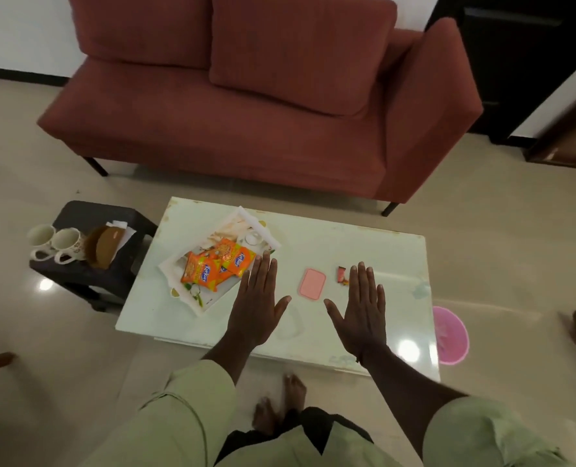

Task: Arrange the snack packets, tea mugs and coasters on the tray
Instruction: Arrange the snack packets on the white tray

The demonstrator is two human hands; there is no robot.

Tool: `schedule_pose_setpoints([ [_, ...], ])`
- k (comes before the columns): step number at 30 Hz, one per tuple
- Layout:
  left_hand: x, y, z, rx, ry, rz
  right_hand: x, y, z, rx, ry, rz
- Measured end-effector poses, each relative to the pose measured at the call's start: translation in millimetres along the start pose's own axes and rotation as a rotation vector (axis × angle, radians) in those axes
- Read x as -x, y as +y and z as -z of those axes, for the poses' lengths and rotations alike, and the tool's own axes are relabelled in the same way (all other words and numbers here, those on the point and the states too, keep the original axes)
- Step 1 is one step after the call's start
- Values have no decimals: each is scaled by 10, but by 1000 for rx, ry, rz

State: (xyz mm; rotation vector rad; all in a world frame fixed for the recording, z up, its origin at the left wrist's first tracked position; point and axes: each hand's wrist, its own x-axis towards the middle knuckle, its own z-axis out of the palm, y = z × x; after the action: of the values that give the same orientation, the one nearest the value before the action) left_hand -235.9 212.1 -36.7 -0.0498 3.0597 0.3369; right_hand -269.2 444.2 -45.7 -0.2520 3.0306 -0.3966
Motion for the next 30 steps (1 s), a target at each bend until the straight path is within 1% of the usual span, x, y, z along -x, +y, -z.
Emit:
schedule_pose_setpoints([
  [6,55,-322,47,0,19,92,-140,-279,-143,-22,-43,115],
  [13,76,-847,157,42,34,147,-360,-896,-248,-37,-54,211],
  [21,54,-1917,304,107,25,93,-435,-1905,-503,-33,-43,165],
  [25,132,-2649,454,70,28,53,-401,-2519,-650,-64,-10,140],
  [30,271,-3394,653,29,7,84,-375,-3177,-800,-77,-16,107],
])
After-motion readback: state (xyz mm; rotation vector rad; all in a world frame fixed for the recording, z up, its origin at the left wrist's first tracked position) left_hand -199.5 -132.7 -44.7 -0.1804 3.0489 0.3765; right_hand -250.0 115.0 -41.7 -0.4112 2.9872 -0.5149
